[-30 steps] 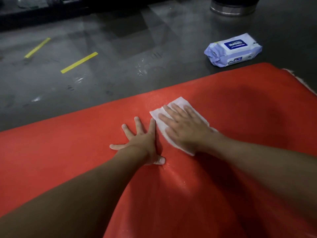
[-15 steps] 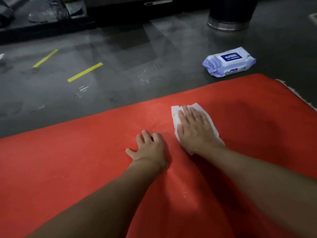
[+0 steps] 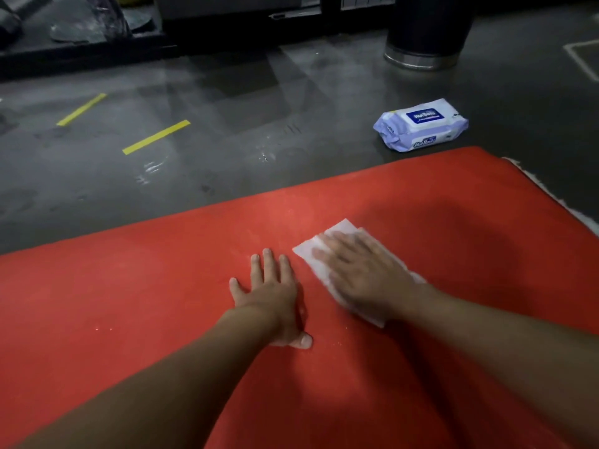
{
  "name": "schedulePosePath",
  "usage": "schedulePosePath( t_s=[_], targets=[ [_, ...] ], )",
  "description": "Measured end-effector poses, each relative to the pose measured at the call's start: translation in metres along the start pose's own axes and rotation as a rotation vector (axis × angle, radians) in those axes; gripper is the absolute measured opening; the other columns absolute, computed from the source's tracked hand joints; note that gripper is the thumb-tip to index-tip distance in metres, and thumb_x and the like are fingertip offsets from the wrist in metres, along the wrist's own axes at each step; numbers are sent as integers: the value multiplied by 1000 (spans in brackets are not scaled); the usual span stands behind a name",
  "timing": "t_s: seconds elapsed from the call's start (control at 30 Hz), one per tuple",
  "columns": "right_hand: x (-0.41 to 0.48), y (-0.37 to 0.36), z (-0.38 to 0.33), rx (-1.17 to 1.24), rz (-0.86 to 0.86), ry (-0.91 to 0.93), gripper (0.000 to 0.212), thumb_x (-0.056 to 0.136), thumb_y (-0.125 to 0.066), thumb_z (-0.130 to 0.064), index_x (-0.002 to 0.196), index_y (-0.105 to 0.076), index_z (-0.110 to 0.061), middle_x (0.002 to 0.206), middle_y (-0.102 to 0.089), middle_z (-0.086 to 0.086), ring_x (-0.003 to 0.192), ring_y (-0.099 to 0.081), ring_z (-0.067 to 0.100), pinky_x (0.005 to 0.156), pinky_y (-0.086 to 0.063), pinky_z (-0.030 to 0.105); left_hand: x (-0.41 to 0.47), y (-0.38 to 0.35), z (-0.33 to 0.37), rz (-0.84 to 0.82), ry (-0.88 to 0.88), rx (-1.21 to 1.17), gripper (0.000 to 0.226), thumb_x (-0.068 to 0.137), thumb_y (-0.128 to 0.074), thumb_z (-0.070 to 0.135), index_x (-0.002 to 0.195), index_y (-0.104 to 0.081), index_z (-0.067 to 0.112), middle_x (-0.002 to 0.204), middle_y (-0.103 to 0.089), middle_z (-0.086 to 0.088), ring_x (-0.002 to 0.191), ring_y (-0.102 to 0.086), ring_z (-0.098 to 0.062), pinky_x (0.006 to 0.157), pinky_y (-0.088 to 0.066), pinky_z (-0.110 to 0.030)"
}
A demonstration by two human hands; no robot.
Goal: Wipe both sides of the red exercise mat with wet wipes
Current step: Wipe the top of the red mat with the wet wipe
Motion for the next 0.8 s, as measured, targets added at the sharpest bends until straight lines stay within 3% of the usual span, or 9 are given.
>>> schedulePosePath(
  t_s=[0.13, 0.23, 0.33, 0.37, 0.47, 0.53, 0.6, 0.67, 0.8],
  targets=[
    [3, -1, 26, 71, -37, -396, 60, 102, -20, -39, 159, -13, -22, 166, -9, 6, 153, -5, 23, 122, -7, 46, -6, 2, 2, 33, 28, 12, 142, 68, -81, 55, 149, 27, 9, 154, 36, -16, 145, 27, -34, 116, -6, -64],
    [-11, -7, -23, 72, -44, -211, 60, 100, -22, -39, 156, -26, -20, 163, -19, 11, 151, -15, 29, 120, -17, 52, -9, 4, 6, 56, 24, 13, 139, 70, -82, 51, 150, 22, 5, 157, 29, -18, 147, 22, -36, 116, -9, -62],
    [-20, -5, -9, -20, -76, 50, 55, 103, -21, -37, 155, -29, -22, 163, -24, 7, 150, -21, 27, 119, -20, 50, -15, 4, 5, 130, 13, 38, 132, 70, -79, 54, 153, 10, 4, 161, 11, -16, 149, 6, -35, 116, -18, -55],
    [-15, -2, 6, -56, -61, 12, 55, 104, -19, -37, 157, -24, -22, 164, -21, 6, 151, -17, 26, 119, -17, 48, -18, 4, 5, 159, 8, 54, 130, 69, -79, 56, 153, 5, 5, 159, 2, -14, 147, -3, -34, 113, -24, -51],
    [-14, -5, 25, 63, -76, -390, 58, 102, -18, -40, 158, -11, -27, 167, -7, 3, 153, -2, 21, 122, -5, 45, -23, 9, 6, 215, 0, 60, 124, 65, -80, 58, 152, -8, 8, 150, -15, -8, 137, -21, -30, 103, -33, -44],
    [-20, -7, -7, 121, -62, -360, 61, 99, -17, -42, 158, -15, -27, 166, -8, 5, 153, -4, 24, 122, -5, 49, -26, 12, 8, 231, 18, -7, 114, 66, -82, 51, 148, -17, 10, 146, -22, -7, 135, -25, -30, 102, -35, -44],
    [-34, -4, -25, 128, -64, -180, 60, 98, -19, -42, 156, -28, -29, 164, -20, 3, 152, -16, 23, 121, -15, 51, -30, 5, 13, 228, 17, -68, 103, 74, -77, 45, 150, -15, 11, 153, -18, -11, 141, -20, -33, 108, -33, -47],
    [-36, -4, -2, 84, -62, -92, 57, 100, -18, -39, 156, -25, -33, 164, -21, -1, 151, -19, 21, 120, -19, 47, -35, -13, 16, 188, -13, -100, 98, 84, -65, 45, 154, -4, 13, 161, 1, -14, 149, -2, -35, 116, -23, -52],
    [-34, -8, 15, 115, -19, -445, 58, 99, -20, -39, 156, -20, -30, 165, -17, 0, 152, -9, 20, 121, -8, 45, -48, -43, 16, 84, -54, -78, 122, 78, -62, 68, 153, 18, 17, 159, 29, -10, 148, 22, -31, 119, -5, -56]
  ],
)
Point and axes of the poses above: each hand's wrist, its own x-axis towards the middle knuckle, its own y-axis out of the back of the hand, z = x × y, the point moved 7 cm from there along x, towards the middle knuckle
